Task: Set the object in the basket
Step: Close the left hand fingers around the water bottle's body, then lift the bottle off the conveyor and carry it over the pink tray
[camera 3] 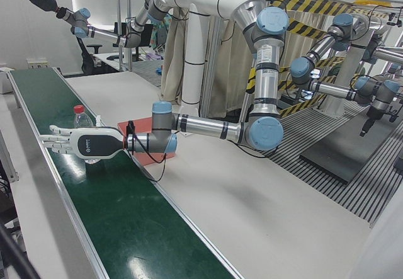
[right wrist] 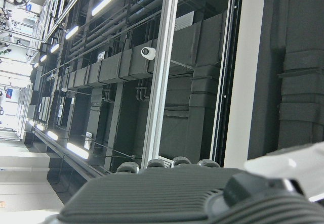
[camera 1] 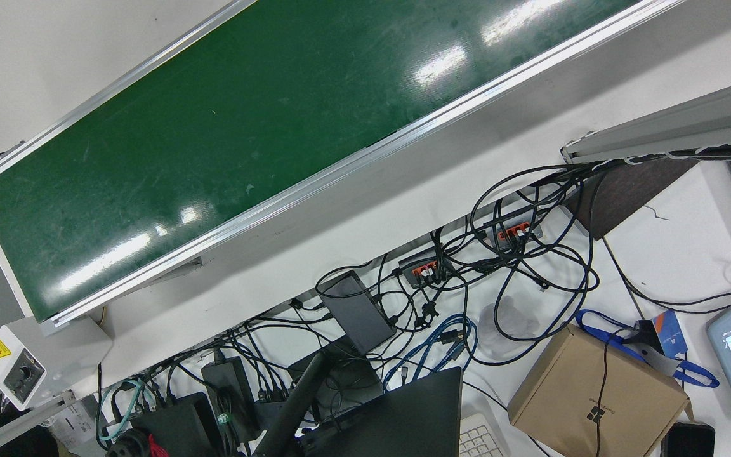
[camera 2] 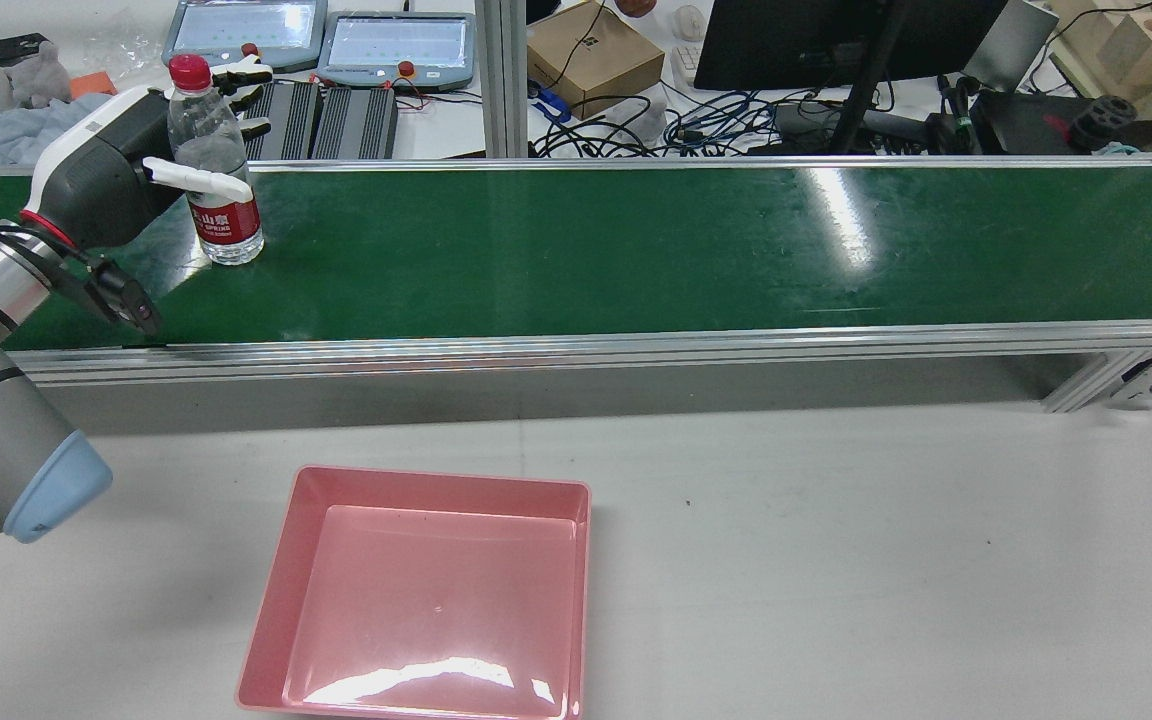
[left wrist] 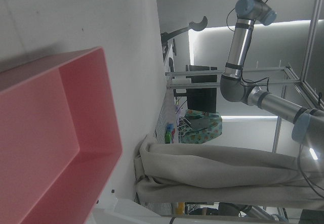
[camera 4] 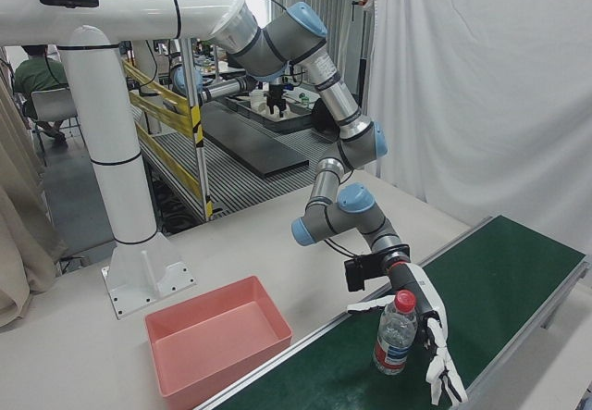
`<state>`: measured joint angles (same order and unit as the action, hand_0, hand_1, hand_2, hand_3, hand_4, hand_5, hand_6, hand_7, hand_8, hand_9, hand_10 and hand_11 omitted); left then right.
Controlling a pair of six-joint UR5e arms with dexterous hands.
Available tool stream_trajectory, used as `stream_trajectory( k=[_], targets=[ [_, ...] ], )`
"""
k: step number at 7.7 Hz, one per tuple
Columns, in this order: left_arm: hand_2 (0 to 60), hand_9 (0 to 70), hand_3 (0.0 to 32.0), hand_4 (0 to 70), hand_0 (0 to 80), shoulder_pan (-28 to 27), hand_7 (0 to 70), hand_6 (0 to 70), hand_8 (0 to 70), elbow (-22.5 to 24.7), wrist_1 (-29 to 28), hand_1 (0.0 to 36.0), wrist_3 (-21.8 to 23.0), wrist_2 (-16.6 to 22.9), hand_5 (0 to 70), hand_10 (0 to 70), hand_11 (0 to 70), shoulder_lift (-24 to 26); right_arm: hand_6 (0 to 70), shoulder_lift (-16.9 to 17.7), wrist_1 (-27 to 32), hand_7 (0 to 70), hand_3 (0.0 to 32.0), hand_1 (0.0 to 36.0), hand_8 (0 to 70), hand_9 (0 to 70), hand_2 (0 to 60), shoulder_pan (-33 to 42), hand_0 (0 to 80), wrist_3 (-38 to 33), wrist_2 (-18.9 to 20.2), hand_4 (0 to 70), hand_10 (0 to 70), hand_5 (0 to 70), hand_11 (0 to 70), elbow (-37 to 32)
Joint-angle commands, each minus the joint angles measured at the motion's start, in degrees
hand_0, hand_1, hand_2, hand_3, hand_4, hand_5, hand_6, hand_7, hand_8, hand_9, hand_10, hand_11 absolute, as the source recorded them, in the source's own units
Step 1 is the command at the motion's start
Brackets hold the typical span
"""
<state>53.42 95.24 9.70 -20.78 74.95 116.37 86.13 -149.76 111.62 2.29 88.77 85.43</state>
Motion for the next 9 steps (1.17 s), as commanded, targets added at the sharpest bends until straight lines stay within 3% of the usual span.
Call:
stream_trajectory(
  k=[1,2,3,4,5,7,9],
  targets=[
    [16.6,51.6,0.0,55.9,58.4,2.65,39.4,44.3,43.8,0.12,2.94,15.5,0.39,-0.87,70.0,44.9,63.9,0.61,0.0,0.00,0.00,0.0,0.0,0.0,0.0,0.0,0.0,0.00,0.0,0.00,0.00,0.0,0.0,0.0,0.0,0.00],
    [37.9,61.0,0.0,60.8,56.0,3.44,46.8,57.6,52.3,0.30,3.91,16.9,0.48,-0.51,70.0,47.9,68.0,0.35,0.0,0.00,0.00,0.0,0.0,0.0,0.0,0.0,0.0,0.00,0.0,0.00,0.00,0.0,0.0,0.0,0.0,0.00],
    [47.8,64.7,0.0,64.4,55.5,3.62,48.6,63.8,56.2,0.82,4.27,17.8,0.39,0.01,70.0,49.8,70.0,0.26,0.0,0.00,0.00,0.0,0.0,0.0,0.0,0.0,0.0,0.00,0.0,0.00,0.00,0.0,0.0,0.0,0.0,0.00],
    [52.9,66.1,0.0,65.2,54.9,3.71,49.1,66.4,58.1,1.09,4.97,18.2,0.39,1.76,70.0,50.4,70.0,0.26,0.0,0.00,0.00,0.0,0.0,0.0,0.0,0.0,0.0,0.00,0.0,0.00,0.00,0.0,0.0,0.0,0.0,0.00],
    [52.7,65.0,0.0,60.0,55.0,3.97,47.4,63.8,57.5,3.36,6.37,18.7,0.39,3.17,70.0,48.2,68.4,0.17,0.0,0.00,0.00,0.0,0.0,0.0,0.0,0.0,0.0,0.00,0.0,0.00,0.00,0.0,0.0,0.0,0.0,0.00],
    [48.7,63.5,0.0,49.7,55.1,3.37,43.8,55.7,54.4,13.87,12.94,19.6,0.39,5.36,70.0,46.4,66.1,-1.57,0.0,0.00,0.00,0.0,0.0,0.0,0.0,0.0,0.0,0.00,0.0,0.00,0.00,0.0,0.0,0.0,0.0,0.00],
    [47.6,62.1,0.0,46.8,56.2,2.57,41.6,51.6,52.5,25.03,16.91,20.9,0.39,8.18,70.0,44.9,64.2,-7.18,0.0,0.00,0.00,0.0,0.0,0.0,0.0,0.0,0.0,0.00,0.0,0.00,0.00,0.0,0.0,0.0,0.0,0.00]
  ],
)
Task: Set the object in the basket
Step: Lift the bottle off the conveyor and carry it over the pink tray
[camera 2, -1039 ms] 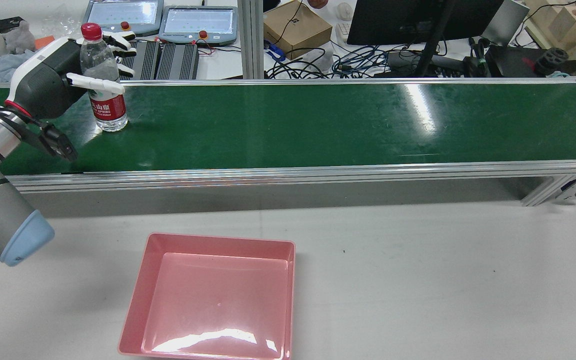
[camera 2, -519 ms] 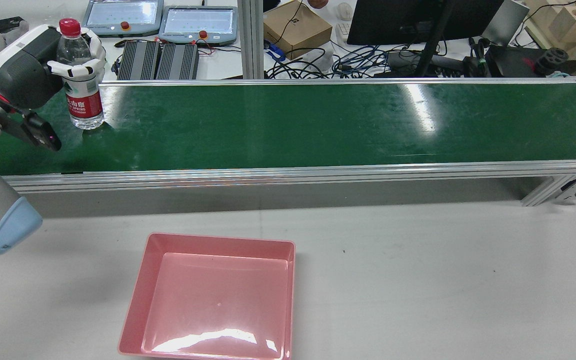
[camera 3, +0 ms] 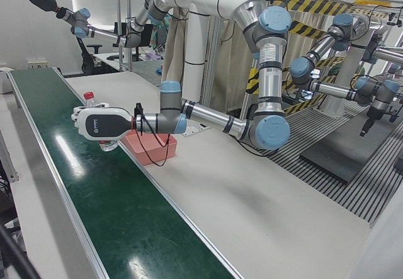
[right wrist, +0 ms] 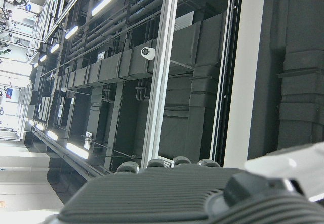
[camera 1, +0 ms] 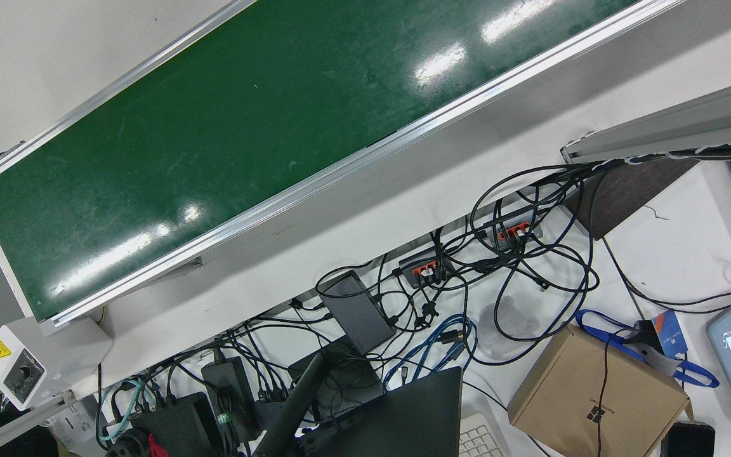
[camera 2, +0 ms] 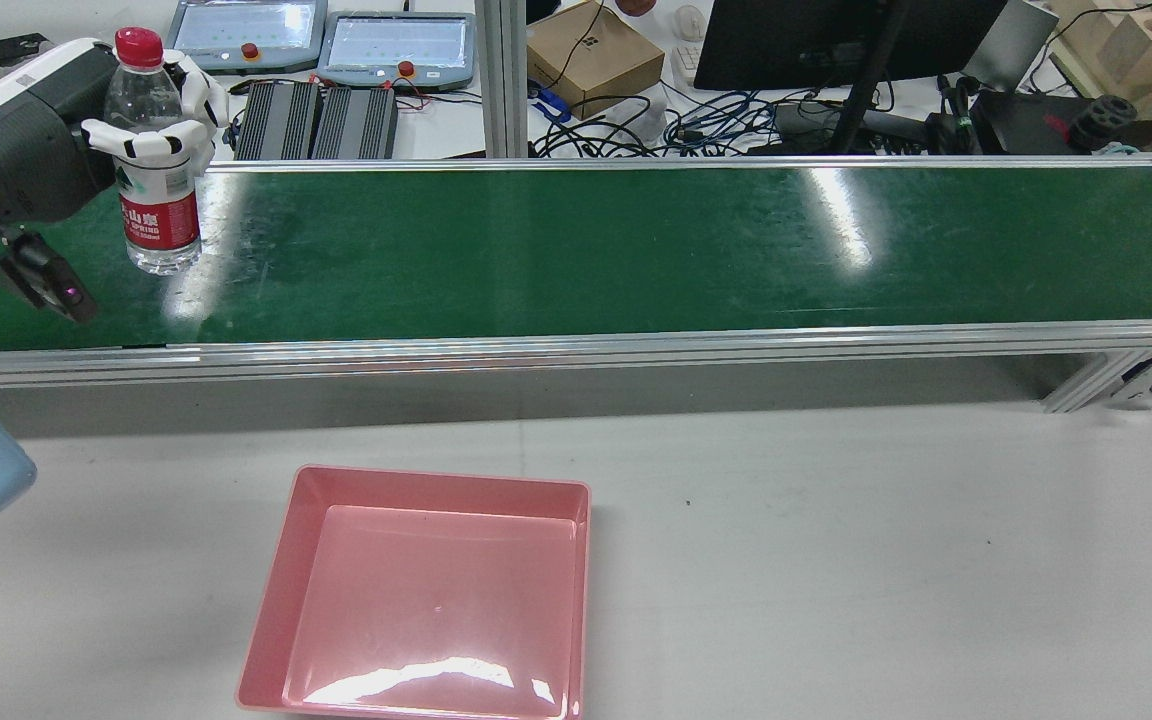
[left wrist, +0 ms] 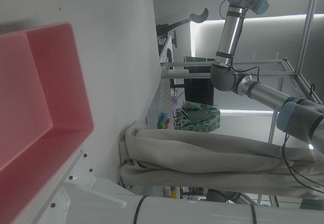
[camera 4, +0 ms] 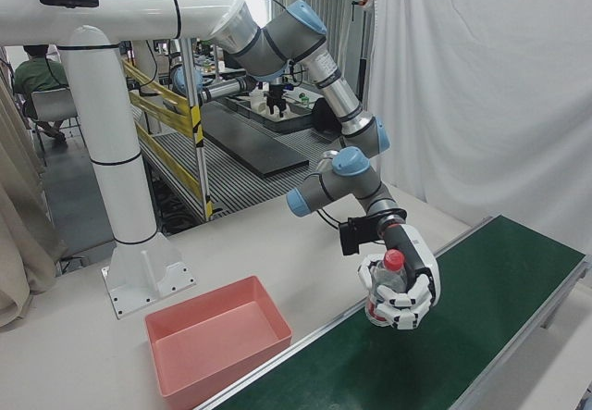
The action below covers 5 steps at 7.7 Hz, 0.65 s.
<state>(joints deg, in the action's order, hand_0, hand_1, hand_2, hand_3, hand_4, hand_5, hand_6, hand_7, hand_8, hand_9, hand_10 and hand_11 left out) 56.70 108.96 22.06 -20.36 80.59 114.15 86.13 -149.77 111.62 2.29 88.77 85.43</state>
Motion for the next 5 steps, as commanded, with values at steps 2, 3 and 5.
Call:
stream_trajectory(
  k=[2,3,5],
  targets=[
    [42.6,60.4,0.0,44.1,57.2,-6.39,39.0,47.1,50.6,22.47,9.38,21.0,-0.20,2.38,70.0,43.6,62.4,-9.81,0.0,0.00,0.00,0.0,0.0,0.0,0.0,0.0,0.0,0.00,0.0,0.00,0.00,0.0,0.0,0.0,0.0,0.00],
    [41.2,59.9,0.0,44.0,57.6,-9.73,38.5,46.5,50.2,25.30,10.97,21.1,-0.55,2.38,70.0,43.4,62.1,-10.00,0.0,0.00,0.00,0.0,0.0,0.0,0.0,0.0,0.0,-0.09,0.0,0.00,0.00,0.0,0.0,0.0,0.0,0.00],
    [35.5,58.6,0.0,42.6,59.9,-18.42,36.5,43.5,49.1,25.69,11.95,21.7,-1.78,1.68,70.0,43.0,61.7,-9.83,0.0,0.00,0.00,0.0,0.0,0.0,0.0,0.0,0.0,0.00,0.0,0.00,0.00,0.0,0.0,0.0,0.0,0.00]
  ],
)
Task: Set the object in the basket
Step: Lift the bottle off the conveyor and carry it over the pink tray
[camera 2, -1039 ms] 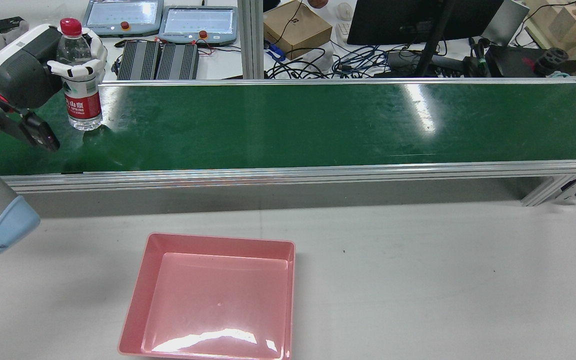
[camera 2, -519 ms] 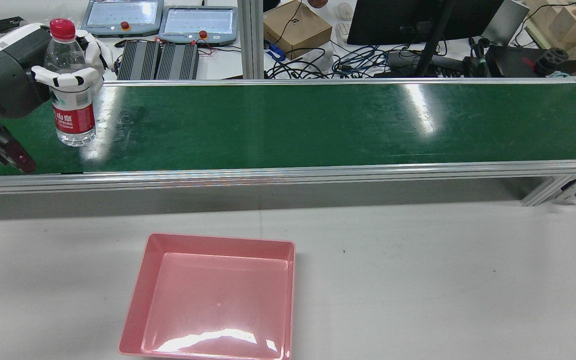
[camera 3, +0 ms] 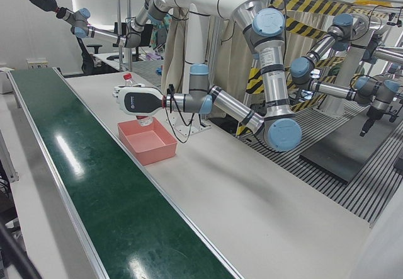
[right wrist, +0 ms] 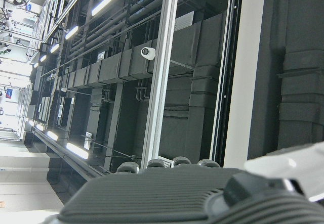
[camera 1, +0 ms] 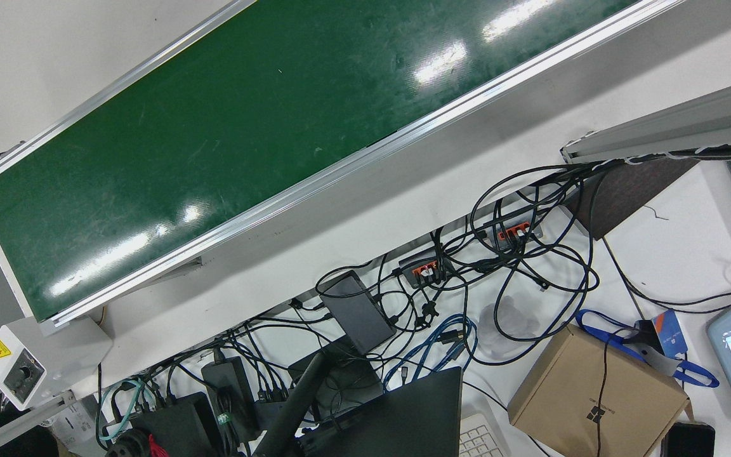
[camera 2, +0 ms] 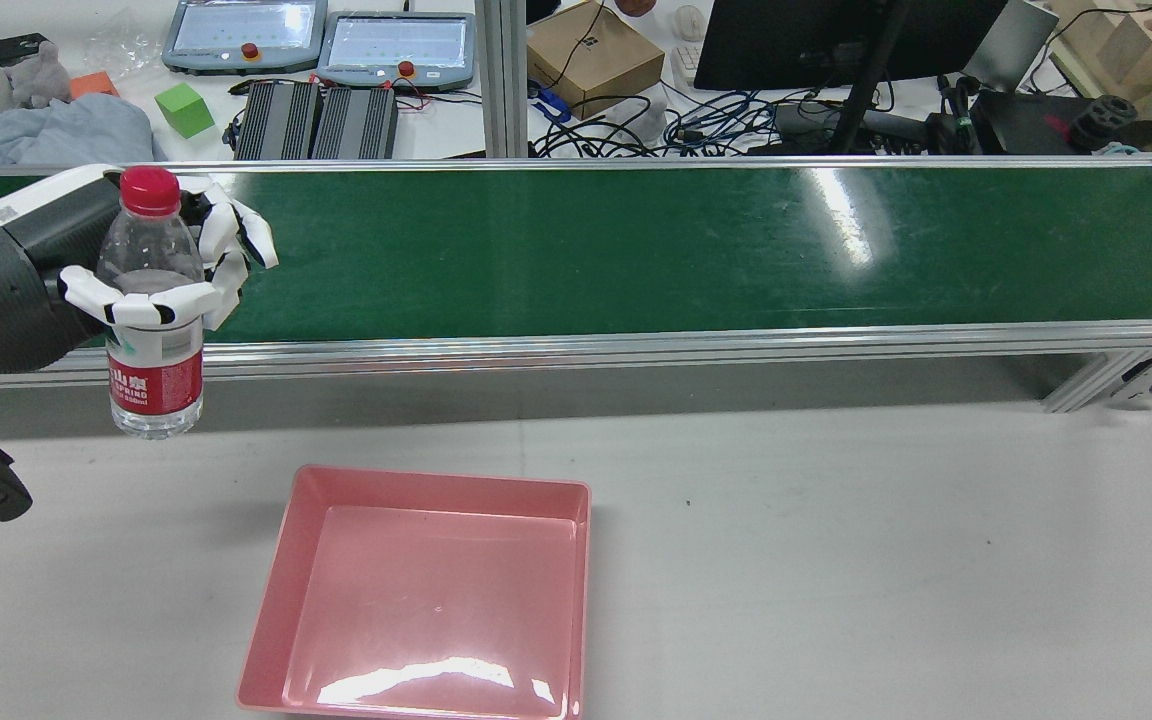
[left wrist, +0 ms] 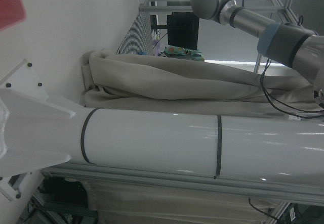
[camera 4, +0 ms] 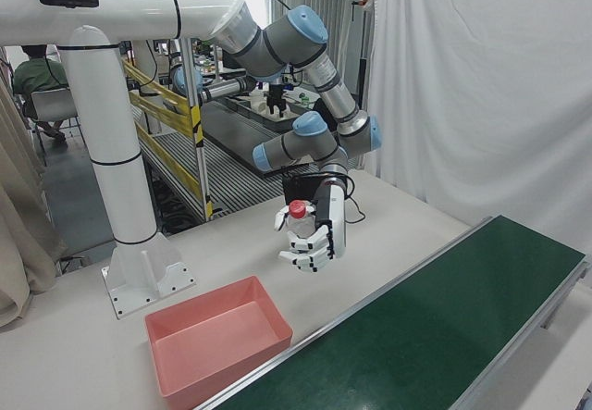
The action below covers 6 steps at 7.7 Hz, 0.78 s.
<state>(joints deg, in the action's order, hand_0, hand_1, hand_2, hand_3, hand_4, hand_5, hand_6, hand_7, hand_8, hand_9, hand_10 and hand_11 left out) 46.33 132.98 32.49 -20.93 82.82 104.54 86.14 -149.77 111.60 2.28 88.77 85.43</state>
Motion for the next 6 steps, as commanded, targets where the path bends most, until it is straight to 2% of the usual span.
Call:
stream_trajectory(
  k=[1,2,3,5,6],
  targets=[
    [34.3,58.4,0.0,43.1,61.0,-10.36,36.3,43.5,49.0,1.75,3.26,22.0,-4.61,-1.60,70.0,42.8,61.4,0.57,0.0,0.00,0.00,0.0,0.0,0.0,0.0,0.0,0.0,0.03,0.0,0.00,0.00,0.0,0.0,0.0,0.0,0.00],
    [38.2,59.3,0.0,45.4,61.0,-12.91,37.9,45.2,49.7,1.67,3.36,22.6,-6.04,-3.52,70.0,42.9,61.6,0.49,0.0,0.00,0.00,0.0,0.0,0.0,0.0,0.0,0.0,0.03,0.0,0.00,0.00,0.0,0.0,0.0,0.0,0.00],
    [38.5,59.0,0.0,44.3,60.1,-15.81,37.9,44.9,49.4,1.67,3.36,22.2,-6.31,-6.50,70.0,42.6,61.1,0.23,0.0,0.00,0.00,0.0,0.0,0.0,0.0,0.0,0.0,0.03,0.0,0.00,0.00,0.0,0.0,0.0,0.0,0.00],
    [36.2,58.2,0.0,45.6,59.5,-20.03,37.5,44.7,49.3,1.49,3.72,21.4,-10.60,-7.50,70.0,41.9,59.9,0.75,0.0,0.00,0.00,0.0,0.0,0.0,0.0,0.0,0.0,-0.06,0.0,0.00,0.00,0.0,0.0,0.0,0.0,0.00],
    [30.6,56.9,0.0,45.8,59.9,-22.23,37.1,43.8,48.2,1.49,3.72,20.4,-10.62,-10.63,70.0,40.5,57.9,0.41,0.0,0.00,0.00,0.0,0.0,0.0,0.0,0.0,0.0,0.02,0.0,0.00,0.00,0.0,0.0,0.0,0.0,0.00]
  ],
)
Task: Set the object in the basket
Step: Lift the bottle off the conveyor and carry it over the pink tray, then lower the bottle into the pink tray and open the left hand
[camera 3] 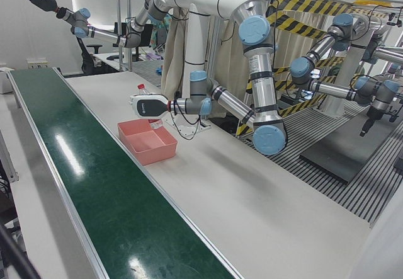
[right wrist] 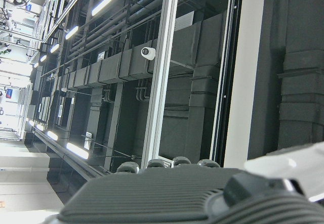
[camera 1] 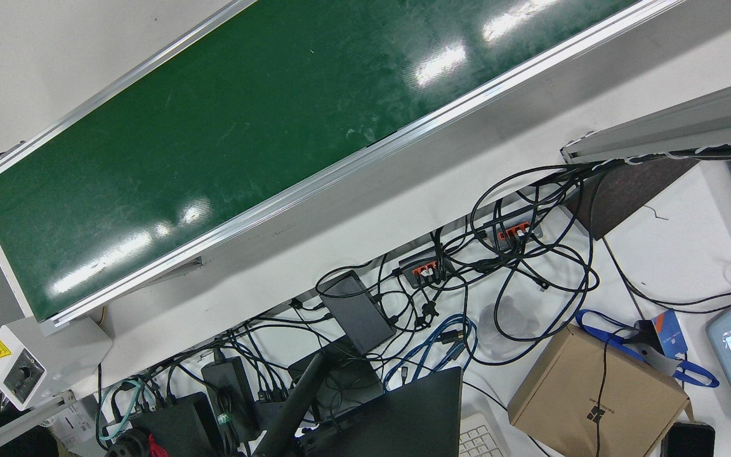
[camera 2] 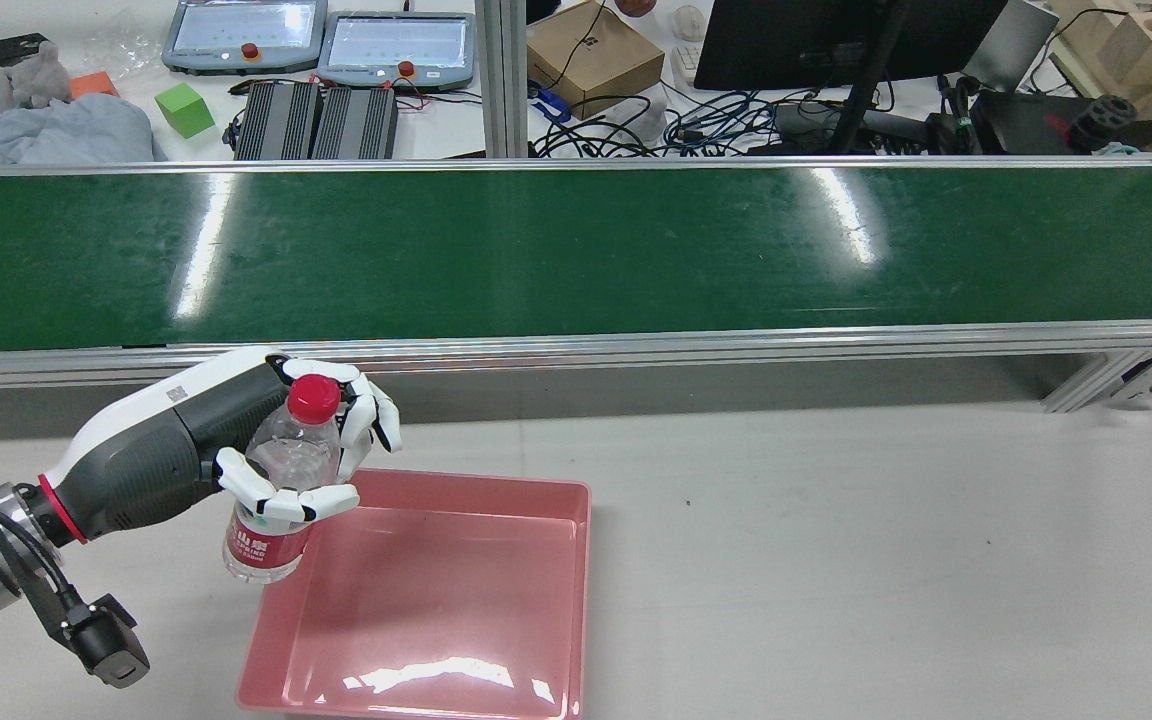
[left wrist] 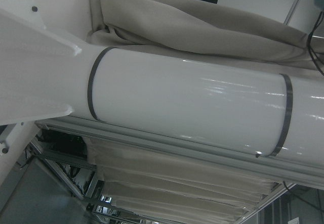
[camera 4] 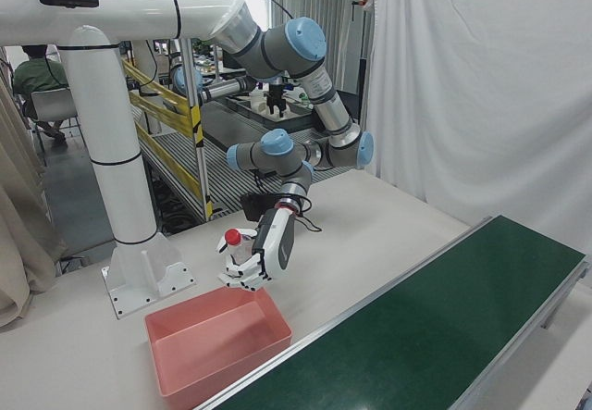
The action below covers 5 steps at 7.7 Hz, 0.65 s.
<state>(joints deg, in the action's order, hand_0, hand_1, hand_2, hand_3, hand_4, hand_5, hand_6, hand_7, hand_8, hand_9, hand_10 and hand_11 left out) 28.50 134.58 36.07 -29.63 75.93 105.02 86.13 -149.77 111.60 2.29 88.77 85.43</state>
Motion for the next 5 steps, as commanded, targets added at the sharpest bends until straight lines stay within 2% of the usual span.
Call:
stream_trajectory(
  k=[1,2,3,4,5],
  targets=[
    [26.9,55.2,0.0,44.9,59.4,-5.99,36.2,42.2,46.6,-0.11,-0.12,19.5,-2.01,-6.47,70.0,39.1,56.0,-0.43,0.0,0.00,0.00,0.0,0.0,0.0,0.0,0.0,0.0,0.02,0.0,0.00,0.00,0.0,0.0,0.0,0.0,0.00],
    [20.2,52.2,0.0,42.4,58.3,-6.96,34.5,38.9,44.0,-0.11,-0.65,17.8,-2.01,-7.37,67.9,37.1,53.4,-0.70,0.0,0.00,0.00,0.0,0.0,0.0,0.0,0.0,0.0,0.02,0.0,0.00,0.00,0.0,0.0,0.0,0.0,0.00],
    [7.2,40.2,0.0,33.3,55.0,-7.06,25.6,24.1,32.6,-0.11,-1.00,14.4,-2.10,-7.29,54.3,31.2,45.6,-0.70,0.0,0.00,0.00,0.0,0.0,0.0,0.0,0.0,0.0,0.02,0.0,0.00,0.00,0.0,0.0,0.0,0.0,0.00],
    [0.6,30.8,0.0,25.2,50.9,-7.06,20.3,16.3,24.7,-0.02,-1.52,10.3,-2.10,-7.29,44.7,26.7,39.6,-1.31,0.0,0.00,0.00,0.0,0.0,0.0,0.0,0.0,0.0,-0.06,0.0,0.00,0.00,0.0,0.0,0.0,0.0,0.00],
    [0.0,24.6,0.0,19.3,49.1,-7.06,16.4,12.4,20.0,-0.02,-1.97,7.9,-2.02,-7.29,39.4,23.6,35.1,-1.92,0.0,0.00,0.00,0.0,0.0,0.0,0.0,0.0,0.0,0.02,0.0,0.00,0.00,0.0,0.0,0.0,0.0,0.00]
  ],
)
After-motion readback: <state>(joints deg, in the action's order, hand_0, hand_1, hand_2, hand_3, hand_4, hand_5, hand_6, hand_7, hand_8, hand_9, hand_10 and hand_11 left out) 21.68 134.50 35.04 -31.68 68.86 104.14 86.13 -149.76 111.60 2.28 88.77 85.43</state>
